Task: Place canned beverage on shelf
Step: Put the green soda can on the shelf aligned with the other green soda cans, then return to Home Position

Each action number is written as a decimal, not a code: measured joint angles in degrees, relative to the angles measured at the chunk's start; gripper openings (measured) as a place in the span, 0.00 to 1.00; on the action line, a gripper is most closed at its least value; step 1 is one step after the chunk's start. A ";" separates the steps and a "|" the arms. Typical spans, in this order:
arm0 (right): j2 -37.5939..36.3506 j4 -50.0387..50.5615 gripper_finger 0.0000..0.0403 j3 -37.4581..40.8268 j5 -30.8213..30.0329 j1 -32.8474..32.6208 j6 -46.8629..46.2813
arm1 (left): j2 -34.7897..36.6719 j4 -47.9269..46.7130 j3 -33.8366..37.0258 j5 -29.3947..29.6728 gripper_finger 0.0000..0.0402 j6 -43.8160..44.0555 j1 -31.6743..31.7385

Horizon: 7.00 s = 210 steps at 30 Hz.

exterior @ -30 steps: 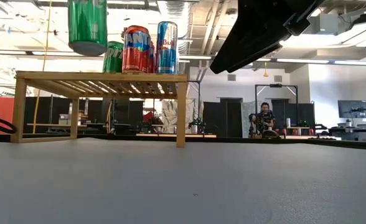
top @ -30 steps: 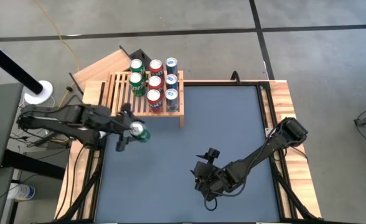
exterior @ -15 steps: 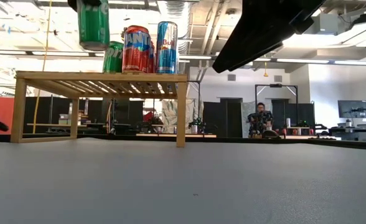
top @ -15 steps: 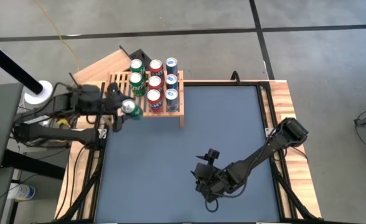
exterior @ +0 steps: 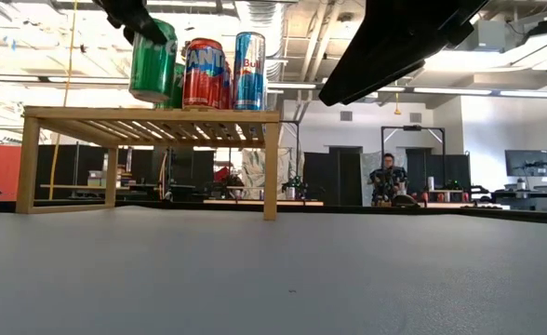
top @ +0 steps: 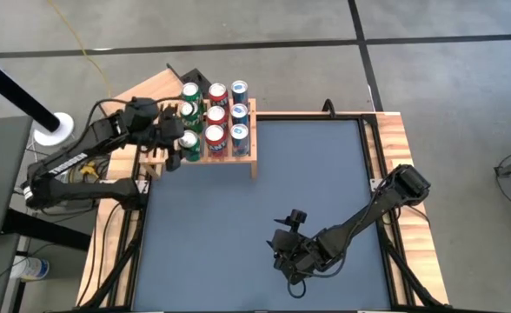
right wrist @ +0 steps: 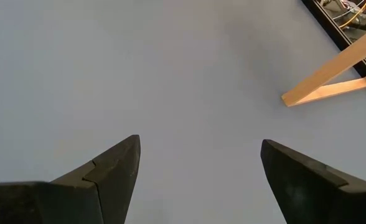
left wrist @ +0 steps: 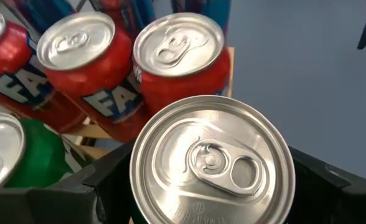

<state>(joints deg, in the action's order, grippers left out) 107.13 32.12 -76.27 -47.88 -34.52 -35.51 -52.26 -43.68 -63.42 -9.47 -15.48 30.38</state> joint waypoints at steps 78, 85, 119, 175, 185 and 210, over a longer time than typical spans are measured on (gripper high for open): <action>0.00 -0.07 0.82 0.00 0.02 0.17 -0.02 | -1.30 -0.70 -3.58 -6.40 0.86 -1.03 10.61; 0.00 -0.15 0.82 0.00 0.02 0.17 -0.02 | -1.10 -2.46 -9.23 -7.73 0.86 -0.04 10.59; -23.67 -7.35 0.41 16.04 15.23 10.98 28.65 | 6.81 41.22 23.64 27.71 0.86 22.84 -49.79; -85.62 -51.09 0.00 75.78 44.16 33.37 20.29 | 45.36 53.63 62.84 16.93 0.86 23.71 -32.69; -85.35 -50.03 0.00 75.80 41.92 29.07 20.80 | 45.49 47.19 62.88 18.26 0.86 22.21 -32.78; -85.35 -49.05 0.00 75.91 41.77 29.90 20.92 | 45.41 47.12 62.99 20.25 0.86 15.21 -32.67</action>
<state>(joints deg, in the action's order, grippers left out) 21.78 -16.93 -0.36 -6.11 -4.62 -14.59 -6.85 3.44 -0.43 10.78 -0.26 -2.28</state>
